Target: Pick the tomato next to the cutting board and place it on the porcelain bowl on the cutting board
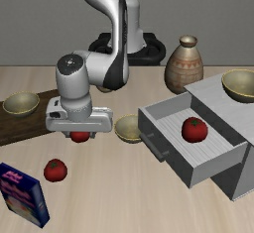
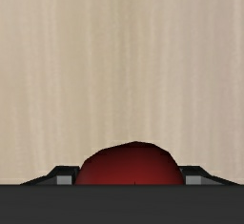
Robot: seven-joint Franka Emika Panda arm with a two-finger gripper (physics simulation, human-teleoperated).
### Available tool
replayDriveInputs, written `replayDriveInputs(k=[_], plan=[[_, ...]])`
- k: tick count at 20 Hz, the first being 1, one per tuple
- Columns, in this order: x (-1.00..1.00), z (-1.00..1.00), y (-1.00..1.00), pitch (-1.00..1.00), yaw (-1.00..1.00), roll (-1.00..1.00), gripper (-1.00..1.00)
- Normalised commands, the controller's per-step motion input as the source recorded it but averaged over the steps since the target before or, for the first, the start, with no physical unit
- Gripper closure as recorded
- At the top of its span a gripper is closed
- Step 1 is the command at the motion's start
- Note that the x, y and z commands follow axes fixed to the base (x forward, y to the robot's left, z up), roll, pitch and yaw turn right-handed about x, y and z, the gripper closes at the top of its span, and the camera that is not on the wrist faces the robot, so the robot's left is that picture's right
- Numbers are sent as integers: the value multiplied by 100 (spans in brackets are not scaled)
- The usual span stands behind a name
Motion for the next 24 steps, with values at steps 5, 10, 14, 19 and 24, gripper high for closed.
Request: replayDriveInputs(k=[5,10,14,19,24], plan=[[0,60,0,0,0,0,100],[0,100,0,0,0,0,100],[0,50,-50,0,0,0,100],[0,0,-100,0,0,0,100],[0,0,-100,0,0,0,100]])
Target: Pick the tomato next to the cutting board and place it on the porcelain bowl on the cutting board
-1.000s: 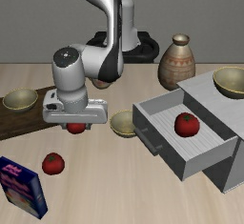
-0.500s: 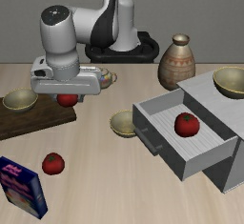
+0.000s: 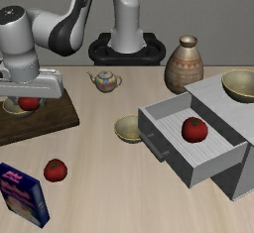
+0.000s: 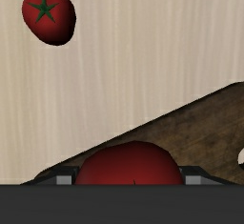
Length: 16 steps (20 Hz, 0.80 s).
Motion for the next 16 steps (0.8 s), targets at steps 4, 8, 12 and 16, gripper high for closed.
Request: replayDriveInputs(k=[4,8,12,16], plan=[[0,0,-100,0,0,0,100],[-75,0,-25,0,0,0,100],[-100,0,0,0,0,0,100],[0,0,25,0,0,0,-100]])
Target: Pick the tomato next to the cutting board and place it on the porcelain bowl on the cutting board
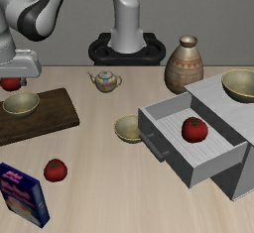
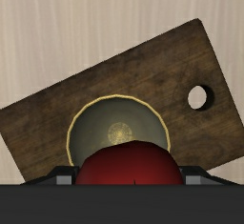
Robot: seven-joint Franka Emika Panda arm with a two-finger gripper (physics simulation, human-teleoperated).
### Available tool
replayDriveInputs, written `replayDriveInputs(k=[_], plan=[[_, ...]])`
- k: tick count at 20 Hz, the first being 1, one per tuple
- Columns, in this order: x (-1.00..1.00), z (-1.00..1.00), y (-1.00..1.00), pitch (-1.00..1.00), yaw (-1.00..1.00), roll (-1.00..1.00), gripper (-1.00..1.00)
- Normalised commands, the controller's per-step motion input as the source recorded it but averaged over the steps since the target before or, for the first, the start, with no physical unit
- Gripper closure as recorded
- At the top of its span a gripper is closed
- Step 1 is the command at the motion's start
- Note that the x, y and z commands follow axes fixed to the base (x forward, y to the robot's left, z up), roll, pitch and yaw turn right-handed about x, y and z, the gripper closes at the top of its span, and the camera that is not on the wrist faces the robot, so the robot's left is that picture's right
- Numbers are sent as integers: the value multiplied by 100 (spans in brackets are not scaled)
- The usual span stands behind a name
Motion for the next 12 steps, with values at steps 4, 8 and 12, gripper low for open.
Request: replayDriveInputs(k=[4,8,12], plan=[[0,0,0,0,0,0,-100],[0,0,0,0,0,0,-100],[0,0,0,0,0,0,-100]])
